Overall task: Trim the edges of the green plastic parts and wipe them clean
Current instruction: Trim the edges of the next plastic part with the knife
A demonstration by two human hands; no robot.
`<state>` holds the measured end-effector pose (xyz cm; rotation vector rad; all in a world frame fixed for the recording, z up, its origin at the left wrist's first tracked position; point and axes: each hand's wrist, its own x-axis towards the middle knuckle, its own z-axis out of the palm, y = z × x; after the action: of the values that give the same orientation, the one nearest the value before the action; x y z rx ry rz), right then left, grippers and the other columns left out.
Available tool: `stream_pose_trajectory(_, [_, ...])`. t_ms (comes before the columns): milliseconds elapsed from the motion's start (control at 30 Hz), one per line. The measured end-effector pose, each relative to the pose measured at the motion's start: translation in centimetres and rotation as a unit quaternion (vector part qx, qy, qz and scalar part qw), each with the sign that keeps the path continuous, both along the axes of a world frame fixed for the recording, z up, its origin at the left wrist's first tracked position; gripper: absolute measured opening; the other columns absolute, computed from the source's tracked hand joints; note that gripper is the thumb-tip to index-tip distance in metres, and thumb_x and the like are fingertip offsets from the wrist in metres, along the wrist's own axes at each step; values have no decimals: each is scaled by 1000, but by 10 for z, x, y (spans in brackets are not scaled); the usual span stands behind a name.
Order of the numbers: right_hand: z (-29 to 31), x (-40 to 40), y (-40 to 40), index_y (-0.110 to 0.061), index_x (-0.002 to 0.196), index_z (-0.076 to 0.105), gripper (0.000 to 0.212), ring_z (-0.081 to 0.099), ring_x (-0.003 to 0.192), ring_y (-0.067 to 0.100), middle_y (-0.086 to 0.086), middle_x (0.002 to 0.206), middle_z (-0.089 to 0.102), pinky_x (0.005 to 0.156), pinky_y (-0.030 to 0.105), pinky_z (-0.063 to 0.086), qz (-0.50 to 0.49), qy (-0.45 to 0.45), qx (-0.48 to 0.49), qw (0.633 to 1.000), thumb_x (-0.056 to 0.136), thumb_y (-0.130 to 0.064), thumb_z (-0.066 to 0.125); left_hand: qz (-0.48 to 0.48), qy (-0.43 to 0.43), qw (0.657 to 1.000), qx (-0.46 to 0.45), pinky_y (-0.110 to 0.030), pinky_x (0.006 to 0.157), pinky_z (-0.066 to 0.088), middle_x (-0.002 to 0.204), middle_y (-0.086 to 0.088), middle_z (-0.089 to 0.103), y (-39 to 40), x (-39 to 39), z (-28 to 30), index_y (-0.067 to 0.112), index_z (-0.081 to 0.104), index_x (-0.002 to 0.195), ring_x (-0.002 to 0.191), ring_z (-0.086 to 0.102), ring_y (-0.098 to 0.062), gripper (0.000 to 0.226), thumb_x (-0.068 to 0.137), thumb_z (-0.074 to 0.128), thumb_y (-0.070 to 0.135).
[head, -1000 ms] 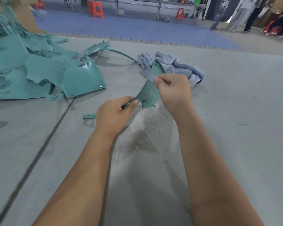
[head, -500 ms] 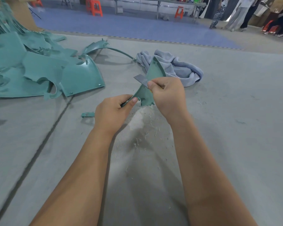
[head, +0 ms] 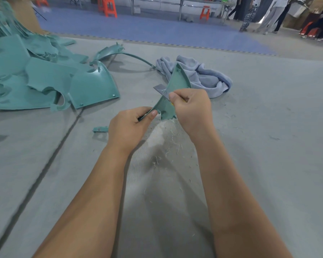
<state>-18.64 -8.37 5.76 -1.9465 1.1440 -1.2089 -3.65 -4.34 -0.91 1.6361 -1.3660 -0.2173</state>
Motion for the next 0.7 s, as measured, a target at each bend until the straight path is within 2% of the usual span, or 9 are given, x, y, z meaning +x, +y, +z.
stream_pose_trajectory(167, [4, -4, -2, -19, 52, 29, 49, 19, 55, 14, -7, 51, 20, 56, 30, 17, 23, -19, 32, 999, 91, -8, 57, 2, -3, 1000, -3, -26, 51, 27, 55, 20, 52, 0, -1, 0, 43, 70, 96, 51, 46, -1, 27, 89, 49, 57])
stream_pose_trajectory(233, [6, -6, -3, -10, 54, 39, 41, 21, 57, 19, 2, 55, 21, 57, 30, 17, 51, -42, 66, 996, 91, -7, 57, 6, -6, 1000, -3, -27, 51, 27, 55, 18, 51, -1, 0, 1, 44, 68, 91, 51, 45, -2, 23, 90, 48, 57])
stream_pose_trajectory(300, [9, -6, -2, 7, 64, 55, 32, 24, 53, 21, 5, 54, 25, 52, 26, 21, 59, -72, 99, 991, 92, -9, 58, 12, -8, 1000, -3, -27, 52, 28, 56, 17, 50, -2, 1, 1, 44, 65, 98, 52, 45, -4, 25, 89, 47, 59])
stream_pose_trajectory(333, [11, -5, -3, 7, 70, 62, 28, 27, 48, 17, 4, 49, 30, 48, 22, 24, 49, -93, 116, 988, 93, -10, 58, 15, -12, 1000, -3, -28, 53, 29, 56, 17, 51, -3, 1, 1, 43, 66, 100, 53, 44, -6, 29, 89, 46, 61])
stream_pose_trajectory(400, [16, -5, -5, -7, 75, 66, 23, 33, 41, 7, -6, 43, 38, 44, 15, 29, 34, -156, 145, 976, 95, -13, 57, 20, -18, 1000, 1, -28, 55, 30, 58, 19, 52, -3, 0, 1, 40, 68, 102, 55, 44, -8, 35, 88, 45, 62])
stream_pose_trajectory(533, [12, -1, -7, -13, 81, 62, 20, 37, 42, 7, -2, 49, 49, 42, 16, 32, 20, -238, 172, 956, 98, -14, 51, 24, -36, 999, 5, -28, 56, 30, 58, 21, 53, -3, 1, 2, 41, 68, 102, 59, 45, -12, 35, 89, 44, 63])
stream_pose_trajectory(600, [4, 0, -5, -15, 83, 61, 19, 39, 45, 9, -1, 53, 51, 44, 18, 35, 10, -229, 167, 959, 98, -14, 50, 23, -44, 999, 6, -28, 56, 31, 59, 21, 53, -2, 1, 3, 44, 64, 104, 61, 48, -14, 33, 88, 42, 63])
stream_pose_trajectory(700, [-6, 2, -5, -17, 88, 60, 14, 41, 47, 10, -2, 55, 54, 50, 23, 40, 3, -169, 137, 976, 98, -16, 51, 21, -49, 999, 8, -27, 55, 32, 61, 17, 56, -2, 1, 5, 49, 59, 106, 63, 51, -13, 27, 87, 43, 60])
